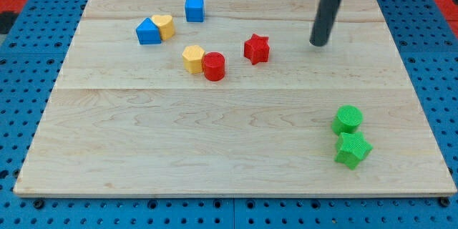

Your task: Push the red star to the top left of the green blocks

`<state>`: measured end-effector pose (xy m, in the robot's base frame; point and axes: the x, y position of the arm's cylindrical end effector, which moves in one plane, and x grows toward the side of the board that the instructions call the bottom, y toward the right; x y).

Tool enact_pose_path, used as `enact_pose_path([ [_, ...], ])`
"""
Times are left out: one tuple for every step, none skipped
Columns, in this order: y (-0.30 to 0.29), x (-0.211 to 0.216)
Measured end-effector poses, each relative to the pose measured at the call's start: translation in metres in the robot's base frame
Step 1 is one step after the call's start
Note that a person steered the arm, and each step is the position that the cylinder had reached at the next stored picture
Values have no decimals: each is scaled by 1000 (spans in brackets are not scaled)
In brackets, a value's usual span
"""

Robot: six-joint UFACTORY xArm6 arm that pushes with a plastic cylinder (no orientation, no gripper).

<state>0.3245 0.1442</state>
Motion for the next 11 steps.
enact_pose_path([
  [-52,-17],
  [-110,-20],
  [-129,-9],
  [-128,8],
  [-120,26],
  [-115,38],
  [-114,48],
  [-114,49],
  [-86,21],
  [-51,43],
  [-37,83],
])
